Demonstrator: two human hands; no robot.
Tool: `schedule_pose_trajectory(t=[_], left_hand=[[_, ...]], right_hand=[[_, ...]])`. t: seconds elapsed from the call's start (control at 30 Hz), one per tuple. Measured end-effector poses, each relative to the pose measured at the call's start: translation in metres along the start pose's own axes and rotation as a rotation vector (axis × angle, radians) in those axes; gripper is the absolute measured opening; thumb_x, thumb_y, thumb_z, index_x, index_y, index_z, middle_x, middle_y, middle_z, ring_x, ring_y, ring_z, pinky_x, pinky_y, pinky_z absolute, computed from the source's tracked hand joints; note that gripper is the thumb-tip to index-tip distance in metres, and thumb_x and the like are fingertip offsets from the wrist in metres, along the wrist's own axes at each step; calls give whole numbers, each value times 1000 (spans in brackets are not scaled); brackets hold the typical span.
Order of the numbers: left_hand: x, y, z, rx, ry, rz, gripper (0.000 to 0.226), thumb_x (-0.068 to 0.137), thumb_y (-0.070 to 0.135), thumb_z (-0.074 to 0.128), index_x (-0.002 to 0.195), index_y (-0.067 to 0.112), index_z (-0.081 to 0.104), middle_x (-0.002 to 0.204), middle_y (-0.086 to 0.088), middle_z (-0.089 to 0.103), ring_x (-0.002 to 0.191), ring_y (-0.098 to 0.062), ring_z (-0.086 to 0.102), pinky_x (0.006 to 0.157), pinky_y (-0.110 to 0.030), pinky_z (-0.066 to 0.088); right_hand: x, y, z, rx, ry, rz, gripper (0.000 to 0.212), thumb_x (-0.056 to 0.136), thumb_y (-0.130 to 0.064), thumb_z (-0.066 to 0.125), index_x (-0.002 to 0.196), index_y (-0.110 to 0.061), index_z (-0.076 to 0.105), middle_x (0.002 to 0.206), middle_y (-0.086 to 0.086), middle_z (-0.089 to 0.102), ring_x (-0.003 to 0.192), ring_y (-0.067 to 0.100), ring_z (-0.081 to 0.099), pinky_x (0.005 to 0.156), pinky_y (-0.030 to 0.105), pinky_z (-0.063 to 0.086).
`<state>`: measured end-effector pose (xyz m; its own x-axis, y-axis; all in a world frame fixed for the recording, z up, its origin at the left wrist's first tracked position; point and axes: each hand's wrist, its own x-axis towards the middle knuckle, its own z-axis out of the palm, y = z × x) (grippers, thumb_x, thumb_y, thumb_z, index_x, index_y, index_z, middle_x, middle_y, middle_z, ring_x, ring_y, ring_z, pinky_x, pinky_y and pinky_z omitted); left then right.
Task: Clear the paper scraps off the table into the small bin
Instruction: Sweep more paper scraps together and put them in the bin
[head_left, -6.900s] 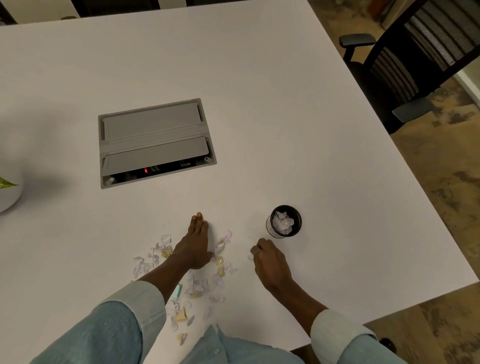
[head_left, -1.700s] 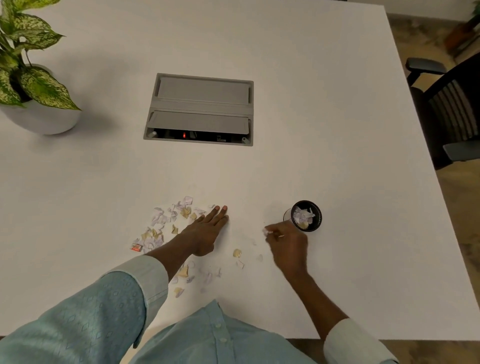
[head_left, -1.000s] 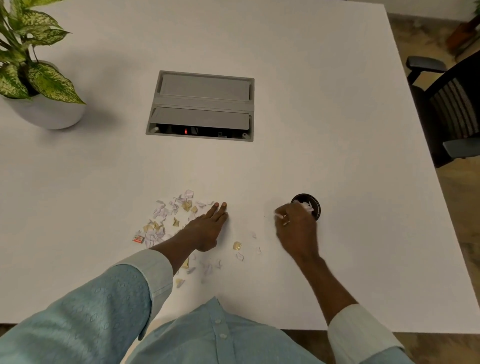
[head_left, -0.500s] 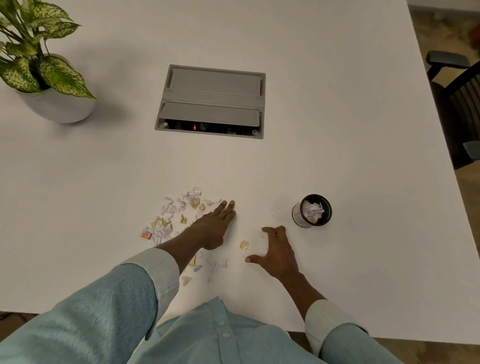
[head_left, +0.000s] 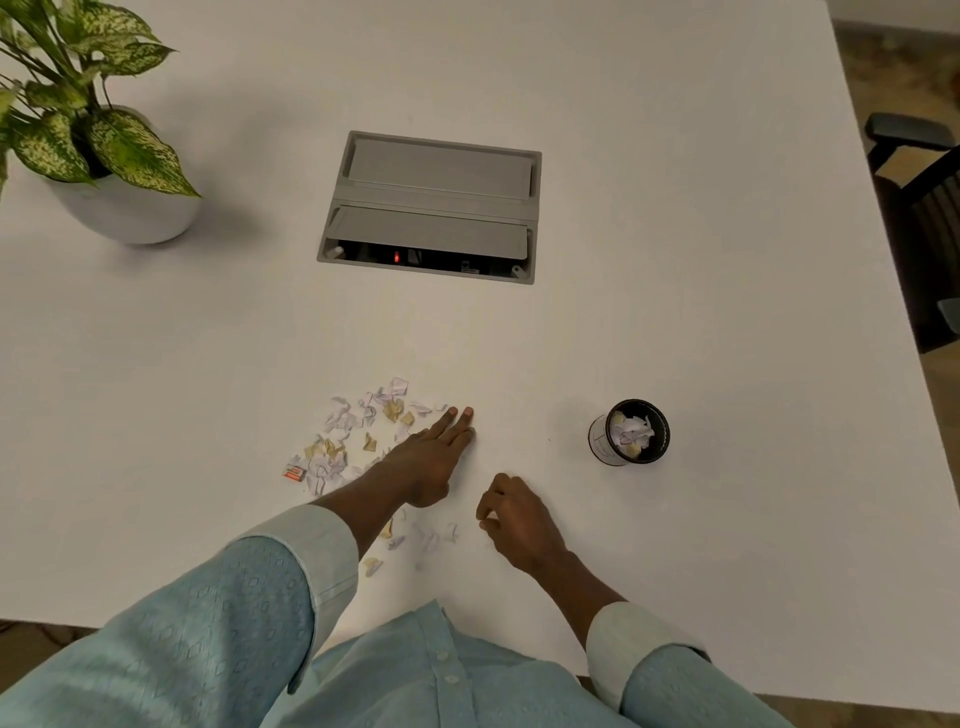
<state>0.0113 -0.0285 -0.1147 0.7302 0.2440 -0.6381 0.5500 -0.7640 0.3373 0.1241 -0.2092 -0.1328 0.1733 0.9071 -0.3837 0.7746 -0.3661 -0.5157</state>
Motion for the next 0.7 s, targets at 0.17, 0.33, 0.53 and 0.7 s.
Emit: schedule_pose_trajectory(t=[0.17,0.33,0.53,0.7], left_hand=[[1,-1,1,6,-6,-1,99,91,-2,57,166,18,-5,169,8,-32,158,-16,-24,127,-43,27],[-2,2,-3,-1,-13,-1,97,90,-3,52,166,17,-4,169,8,-31,159,-16,-23,128,-42,25],[-6,7,-7,5,-9,5,94,89,-4,48,166,15,-2,171,5,-28,160,-18,-21,128,-42,23],[-8,10,-9,18,-17,0,93,90,-4,47,166,14,-3,170,5,-30,160,-18,-22,128,-41,22]], right_hand=[[-8,5,4,50,46,74,14,95,-13,67,105,-9,76,113,5,67,101,17,61,86,30,56],[-11,8,-8,299,197,330,12,79,-2,78,86,-12,81,94,0,75,80,11,69,79,29,60],[-19,12,-67,581,530,410,21,71,0,82,75,-21,80,72,-10,75,63,2,70,65,17,53],[-28,34,-138,585,797,428,16,74,-11,81,78,-27,80,68,-17,74,67,-3,70,69,7,50]])
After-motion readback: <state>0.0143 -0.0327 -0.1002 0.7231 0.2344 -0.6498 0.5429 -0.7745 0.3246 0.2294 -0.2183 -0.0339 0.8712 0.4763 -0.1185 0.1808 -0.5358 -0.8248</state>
